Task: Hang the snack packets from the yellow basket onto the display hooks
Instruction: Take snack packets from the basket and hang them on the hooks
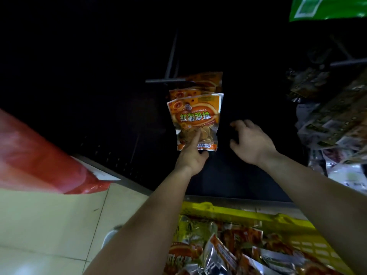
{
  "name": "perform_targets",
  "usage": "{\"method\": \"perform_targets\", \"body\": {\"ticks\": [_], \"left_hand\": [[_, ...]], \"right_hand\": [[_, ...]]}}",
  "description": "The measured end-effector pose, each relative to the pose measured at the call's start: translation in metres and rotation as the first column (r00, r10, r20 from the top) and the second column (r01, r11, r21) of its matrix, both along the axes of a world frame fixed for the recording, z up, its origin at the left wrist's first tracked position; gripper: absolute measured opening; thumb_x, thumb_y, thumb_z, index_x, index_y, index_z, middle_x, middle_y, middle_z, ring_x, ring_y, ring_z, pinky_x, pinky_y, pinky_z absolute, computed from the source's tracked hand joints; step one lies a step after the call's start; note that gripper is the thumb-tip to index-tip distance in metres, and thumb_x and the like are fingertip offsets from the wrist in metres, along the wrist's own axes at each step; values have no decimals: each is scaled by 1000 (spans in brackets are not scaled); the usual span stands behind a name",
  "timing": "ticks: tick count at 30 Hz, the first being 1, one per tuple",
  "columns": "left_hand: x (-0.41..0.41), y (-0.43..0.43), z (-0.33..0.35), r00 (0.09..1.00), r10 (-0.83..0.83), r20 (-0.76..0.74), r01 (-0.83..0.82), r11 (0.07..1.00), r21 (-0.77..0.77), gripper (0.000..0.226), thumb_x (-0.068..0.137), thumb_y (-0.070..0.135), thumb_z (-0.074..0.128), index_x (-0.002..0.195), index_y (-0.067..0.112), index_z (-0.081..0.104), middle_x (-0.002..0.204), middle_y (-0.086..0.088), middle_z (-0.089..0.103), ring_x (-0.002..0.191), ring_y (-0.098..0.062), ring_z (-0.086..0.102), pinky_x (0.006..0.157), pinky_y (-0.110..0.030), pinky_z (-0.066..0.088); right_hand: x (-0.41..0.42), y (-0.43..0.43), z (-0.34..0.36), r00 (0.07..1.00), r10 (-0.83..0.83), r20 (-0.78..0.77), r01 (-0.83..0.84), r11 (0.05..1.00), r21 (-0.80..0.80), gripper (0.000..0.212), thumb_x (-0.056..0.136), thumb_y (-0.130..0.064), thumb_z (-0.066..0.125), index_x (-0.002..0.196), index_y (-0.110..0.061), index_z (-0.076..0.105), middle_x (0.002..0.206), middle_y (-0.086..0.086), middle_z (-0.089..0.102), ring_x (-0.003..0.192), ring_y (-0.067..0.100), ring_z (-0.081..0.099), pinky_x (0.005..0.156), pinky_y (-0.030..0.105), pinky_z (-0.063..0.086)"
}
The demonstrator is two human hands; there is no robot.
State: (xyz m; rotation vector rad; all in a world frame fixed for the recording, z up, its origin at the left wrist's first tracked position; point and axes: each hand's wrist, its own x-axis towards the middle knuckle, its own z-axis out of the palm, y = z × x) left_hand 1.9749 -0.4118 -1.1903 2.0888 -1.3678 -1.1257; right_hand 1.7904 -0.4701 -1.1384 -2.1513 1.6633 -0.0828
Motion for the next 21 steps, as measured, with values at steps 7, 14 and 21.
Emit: {"method": "perform_targets", "body": {"ticks": [7, 14, 21], "left_hand": [[-1, 40, 48, 996, -66, 57, 66, 998, -14, 64, 96, 35, 60, 152, 43, 31, 158, 1, 37, 140, -23, 42, 111, -33, 39], [2, 129, 100, 979, -81, 189, 97, 992, -76, 46, 92, 30, 65, 137, 22, 57, 134, -5, 61, 117, -23, 61, 103, -35, 47], [-16, 217, 97, 976, -109, 189, 109, 994, 9, 21, 91, 24, 68, 110, 16, 69, 113, -7, 71, 106, -26, 65, 89, -30, 48]], "right_hand": [[-19, 56, 17, 999, 44, -3, -43, 990, 135, 51, 92, -34, 58, 141, -25, 47, 145, 12, 43, 131, 33, 45, 104, 40, 43], [-54, 125, 68, 997, 57, 58, -60, 997, 56, 38, 92, -30, 59, 129, -22, 57, 128, 8, 50, 120, 34, 52, 100, 40, 45], [-81, 210, 69, 985, 97, 144, -93, 995, -29, 20, 92, -22, 59, 112, -20, 63, 111, 4, 55, 103, 28, 59, 90, 40, 50]]}}
